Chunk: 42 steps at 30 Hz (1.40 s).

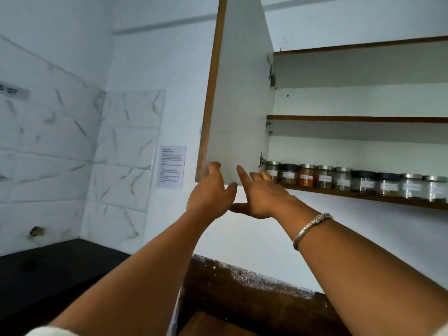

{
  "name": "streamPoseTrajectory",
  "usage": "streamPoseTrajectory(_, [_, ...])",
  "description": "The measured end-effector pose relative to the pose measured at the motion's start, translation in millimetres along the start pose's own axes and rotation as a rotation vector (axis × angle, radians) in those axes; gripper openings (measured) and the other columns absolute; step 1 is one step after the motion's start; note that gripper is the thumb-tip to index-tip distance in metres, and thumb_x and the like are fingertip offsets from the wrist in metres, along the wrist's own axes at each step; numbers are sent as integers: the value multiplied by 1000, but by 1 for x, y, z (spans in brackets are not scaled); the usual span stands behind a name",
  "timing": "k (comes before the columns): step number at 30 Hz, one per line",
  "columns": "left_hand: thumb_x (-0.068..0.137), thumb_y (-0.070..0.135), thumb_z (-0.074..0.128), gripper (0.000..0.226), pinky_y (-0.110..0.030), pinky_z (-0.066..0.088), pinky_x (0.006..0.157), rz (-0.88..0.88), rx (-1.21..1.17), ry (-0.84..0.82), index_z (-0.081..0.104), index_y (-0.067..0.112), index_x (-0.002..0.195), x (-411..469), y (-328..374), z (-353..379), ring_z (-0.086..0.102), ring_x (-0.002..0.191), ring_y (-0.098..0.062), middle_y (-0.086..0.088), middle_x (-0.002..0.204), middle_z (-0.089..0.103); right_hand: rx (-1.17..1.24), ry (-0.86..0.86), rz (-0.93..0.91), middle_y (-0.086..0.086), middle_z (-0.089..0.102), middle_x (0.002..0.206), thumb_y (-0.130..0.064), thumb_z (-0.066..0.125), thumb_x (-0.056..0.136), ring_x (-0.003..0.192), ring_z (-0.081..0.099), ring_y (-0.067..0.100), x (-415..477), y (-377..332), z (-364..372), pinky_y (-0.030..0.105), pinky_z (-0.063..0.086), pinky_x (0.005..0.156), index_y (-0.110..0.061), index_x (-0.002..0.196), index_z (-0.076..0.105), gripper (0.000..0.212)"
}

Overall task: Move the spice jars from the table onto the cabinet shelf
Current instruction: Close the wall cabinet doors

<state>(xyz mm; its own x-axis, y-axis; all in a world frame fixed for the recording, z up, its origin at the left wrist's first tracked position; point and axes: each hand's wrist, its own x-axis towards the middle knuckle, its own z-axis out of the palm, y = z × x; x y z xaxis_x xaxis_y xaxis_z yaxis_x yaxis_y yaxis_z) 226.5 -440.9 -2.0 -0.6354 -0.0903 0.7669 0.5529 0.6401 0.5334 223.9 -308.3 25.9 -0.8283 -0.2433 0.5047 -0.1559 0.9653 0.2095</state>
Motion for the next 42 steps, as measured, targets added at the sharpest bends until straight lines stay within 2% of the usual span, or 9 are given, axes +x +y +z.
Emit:
streamPoseTrajectory(3, [87,26,50,48,-31,45,62,-22,30,116,27,21,129,0,-7,-25,59,78,-26,-9,108,62,153,51,-3,8,18,154,-65,54,77,144,2,32,10,-32,-7,51,28,109,-28,145,-17,105])
streamPoseTrajectory(6, [86,27,47,47,-31,40,59,-85,92,177,28,20,129,2,-16,-40,52,68,-23,-2,88,57,276,128,-12,10,18,153,-57,63,75,143,9,34,18,-57,-11,50,31,107,-28,144,-17,110])
streamPoseTrajectory(10, [88,32,41,36,-32,40,65,-72,148,48,47,17,119,5,-25,-47,50,79,-20,0,97,56,290,280,-63,15,18,150,-34,62,81,133,28,38,24,-79,-11,47,41,100,-24,144,-21,105])
streamPoseTrajectory(13, [88,33,38,34,-31,39,68,-54,129,51,52,19,116,3,-29,-46,49,84,-19,-4,109,55,261,387,-74,22,6,153,-32,57,85,138,19,45,21,-83,-8,50,40,99,-36,141,-22,98])
streamPoseTrajectory(18, [88,33,43,35,-33,44,74,-41,101,41,49,14,117,-1,-25,-36,57,100,-24,-5,116,56,150,411,-127,22,-4,154,-31,53,86,139,6,49,10,-68,-4,50,38,99,-49,138,15,67])
streamPoseTrajectory(25, [90,24,37,19,-31,34,63,55,166,193,48,13,101,-12,2,-13,50,78,-22,-5,104,58,11,524,-136,23,18,148,-32,60,82,133,24,48,-12,-45,-14,47,45,87,-29,126,38,49])
streamPoseTrajectory(33, [86,25,45,14,-23,23,46,324,13,161,34,20,79,-17,56,33,44,64,-20,4,81,40,-2,662,-31,14,49,114,-24,57,81,95,52,34,-50,27,-16,35,45,66,-18,111,47,33])
streamPoseTrajectory(38, [76,44,48,50,-28,45,70,332,-198,102,42,14,115,-16,93,89,55,99,-23,-3,113,49,10,660,-1,11,51,110,-25,62,75,80,57,30,-75,89,-9,32,47,49,-16,103,49,32])
streamPoseTrajectory(42, [72,60,45,93,-43,34,106,391,-232,-31,12,18,147,-2,121,144,25,140,-28,-5,156,17,-52,704,47,13,54,116,-29,59,81,84,61,30,-85,151,3,36,55,56,-17,116,50,39])
